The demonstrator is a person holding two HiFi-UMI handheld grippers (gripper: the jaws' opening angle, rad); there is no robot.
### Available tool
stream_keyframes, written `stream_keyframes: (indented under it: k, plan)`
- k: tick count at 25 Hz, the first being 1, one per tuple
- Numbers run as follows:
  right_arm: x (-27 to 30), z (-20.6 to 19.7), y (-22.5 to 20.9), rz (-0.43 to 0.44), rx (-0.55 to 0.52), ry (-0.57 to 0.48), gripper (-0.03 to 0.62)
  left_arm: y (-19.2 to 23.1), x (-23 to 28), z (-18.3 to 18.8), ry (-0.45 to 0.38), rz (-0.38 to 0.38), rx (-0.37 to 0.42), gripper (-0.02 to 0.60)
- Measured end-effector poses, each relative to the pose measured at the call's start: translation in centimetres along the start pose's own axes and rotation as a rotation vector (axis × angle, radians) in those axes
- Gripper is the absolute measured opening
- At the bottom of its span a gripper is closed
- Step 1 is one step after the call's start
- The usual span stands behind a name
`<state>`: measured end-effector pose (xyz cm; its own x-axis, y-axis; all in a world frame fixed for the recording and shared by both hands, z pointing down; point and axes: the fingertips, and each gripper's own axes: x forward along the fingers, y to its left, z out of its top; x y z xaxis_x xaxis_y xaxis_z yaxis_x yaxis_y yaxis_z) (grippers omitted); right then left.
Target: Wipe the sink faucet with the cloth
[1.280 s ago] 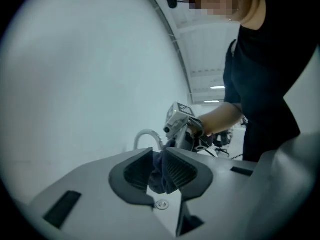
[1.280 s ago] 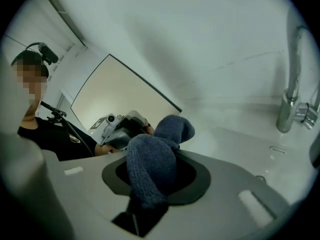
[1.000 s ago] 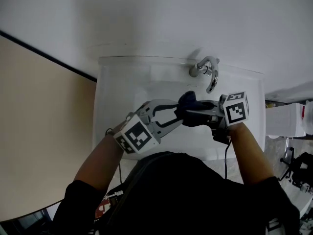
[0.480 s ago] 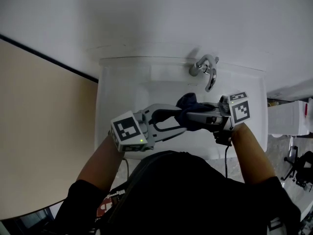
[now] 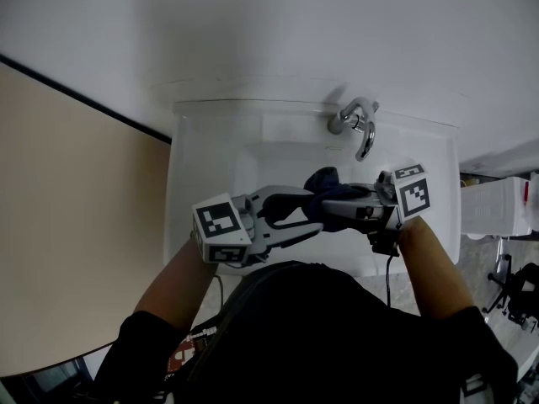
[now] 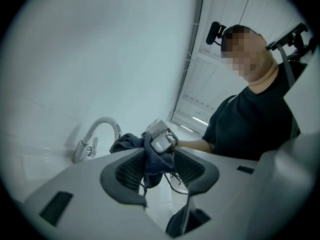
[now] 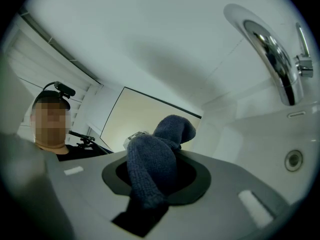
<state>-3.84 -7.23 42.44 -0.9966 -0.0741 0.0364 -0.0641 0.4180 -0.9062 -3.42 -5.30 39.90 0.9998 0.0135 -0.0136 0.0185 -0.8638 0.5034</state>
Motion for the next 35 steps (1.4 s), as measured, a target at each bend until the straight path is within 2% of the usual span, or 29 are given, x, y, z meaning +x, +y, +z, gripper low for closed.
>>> stream_keyframes:
  k: [8, 13, 15, 17, 19, 21, 24, 27, 30, 33, 35]
  plan:
    - [-0.1, -0.3, -0.6, -0.003, 0.029, -0.016, 0.117, 0.3, 0.1, -1.0, 0.006, 0.018, 0.070, 0.169]
    - [-2.1, -0.4, -1.5, -0.042, 0.016, -0.024, 0.117, 0.8, -0.2, 0.2, -0.025, 0.032, -0.003, 0.169]
    - [-5.0, 0.8, -2.3, -0.103, -0.003, -0.088, 0.117, 1.9, -0.8, -0.2, -0.024, 0.059, 0.003, 0.169]
    - [-8.9, 3.6, -2.4, -0.199, -0.073, -0.197, 0.117, 2.7, -1.2, -0.5, -0.015, 0.100, 0.019, 0.169]
    - [-12.4, 7.9, -1.6, -0.312, -0.205, -0.310, 0.117, 3.2, -1.4, -0.8, -0.003, 0.133, 0.041, 0.169]
    - [-14.1, 12.4, -1.4, -0.442, -0.367, -0.351, 0.117, 3.7, -1.4, -1.6, 0.003, 0.151, 0.063, 0.169]
    - [-13.6, 16.6, -3.6, -0.635, -0.516, -0.269, 0.117, 3.9, -1.0, -2.5, 0.005, 0.149, 0.037, 0.169]
    - [-12.0, 17.8, -6.7, -0.760, -0.584, -0.099, 0.117, 4.1, -0.7, -2.6, -0.002, 0.154, -0.005, 0.169]
    - [-11.6, 16.9, -6.8, -0.787, -0.589, -0.032, 0.115, 4.1, -0.6, -1.8, -0.029, 0.180, -0.018, 0.169]
    - [-11.7, 14.9, -5.5, -0.775, -0.591, -0.037, 0.115, 4.9, -1.1, -0.5, -0.088, 0.210, -0.013, 0.169]
    - [-11.8, 13.3, -5.1, -0.782, -0.596, -0.045, 0.115, 5.3, -1.4, 0.3, -0.138, 0.193, -0.032, 0.167]
